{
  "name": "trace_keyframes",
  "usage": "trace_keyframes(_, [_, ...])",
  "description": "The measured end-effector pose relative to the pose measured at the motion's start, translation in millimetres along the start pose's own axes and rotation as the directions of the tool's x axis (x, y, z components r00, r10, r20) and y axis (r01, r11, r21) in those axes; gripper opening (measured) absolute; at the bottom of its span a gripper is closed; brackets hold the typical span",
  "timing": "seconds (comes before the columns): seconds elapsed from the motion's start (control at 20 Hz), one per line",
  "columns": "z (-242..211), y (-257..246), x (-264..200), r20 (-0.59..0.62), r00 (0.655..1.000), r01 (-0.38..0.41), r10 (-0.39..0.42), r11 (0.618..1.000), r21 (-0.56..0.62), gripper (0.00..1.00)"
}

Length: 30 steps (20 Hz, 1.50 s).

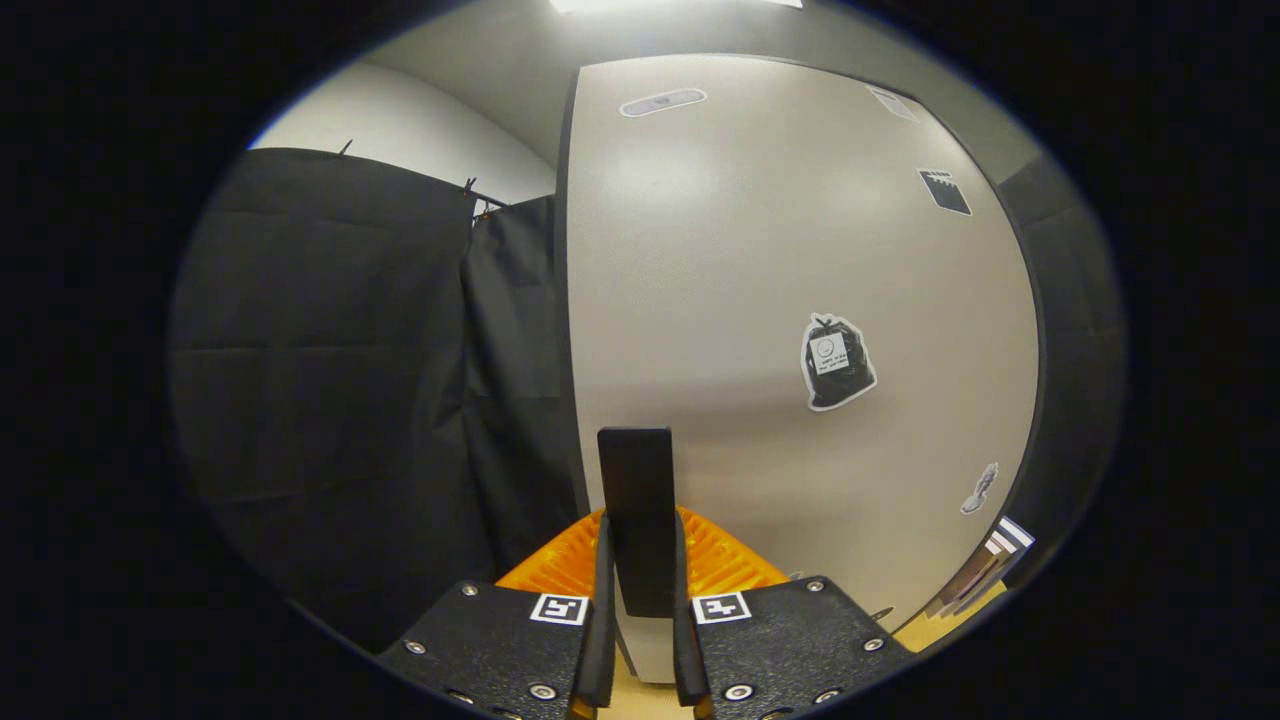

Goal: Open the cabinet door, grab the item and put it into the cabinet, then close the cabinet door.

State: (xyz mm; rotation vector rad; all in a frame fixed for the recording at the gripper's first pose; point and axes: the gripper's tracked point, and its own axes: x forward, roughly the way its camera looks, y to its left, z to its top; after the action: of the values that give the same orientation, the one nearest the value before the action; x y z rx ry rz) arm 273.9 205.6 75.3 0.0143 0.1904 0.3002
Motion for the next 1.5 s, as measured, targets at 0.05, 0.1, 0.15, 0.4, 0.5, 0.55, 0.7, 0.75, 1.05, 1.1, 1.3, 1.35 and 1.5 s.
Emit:
trace_keyframes(0.05, [-1, 0, -6, -0.003, 1.000, -0.011, 0.011, 1.000, 0.003, 0.24])
trace_keyframes(0.1, [-2, -1, -11, -0.006, 1.000, -0.022, 0.022, 1.000, 0.004, 0.24])
trace_keyframes(0.15, [-2, -2, -17, -0.011, 0.999, -0.031, 0.032, 0.999, 0.004, 0.24])
trace_keyframes(0.4, [-5, -5, -55, -0.039, 0.996, -0.082, 0.081, 0.997, -0.005, 0.24])
trace_keyframes(0.5, [-6, -10, -62, -0.044, 0.994, -0.096, 0.096, 0.995, -0.004, 0.24])
trace_keyframes(0.55, [-6, -11, -66, -0.044, 0.994, -0.102, 0.101, 0.995, -0.003, 0.24])
trace_keyframes(0.7, [-6, -14, -75, -0.050, 0.992, -0.113, 0.113, 0.994, -0.004, 0.24])
trace_keyframes(0.75, [-6, -15, -77, -0.055, 0.992, -0.117, 0.116, 0.993, -0.005, 0.24])
trace_keyframes(1.05, [-5, -25, -93, -0.056, 0.991, -0.122, 0.121, 0.992, -0.016, 0.24])
trace_keyframes(1.1, [-5, -27, -96, -0.058, 0.991, -0.125, 0.124, 0.992, -0.016, 0.24])
trace_keyframes(1.3, [-3, -33, -108, -0.055, 0.990, -0.132, 0.132, 0.991, -0.004, 0.23])
trace_keyframes(1.35, [-3, -35, -111, -0.052, 0.990, -0.128, 0.128, 0.992, -0.005, 0.23])
trace_keyframes(1.5, [-3, -41, -118, -0.046, 0.993, -0.114, 0.113, 0.993, -0.016, 0.22])
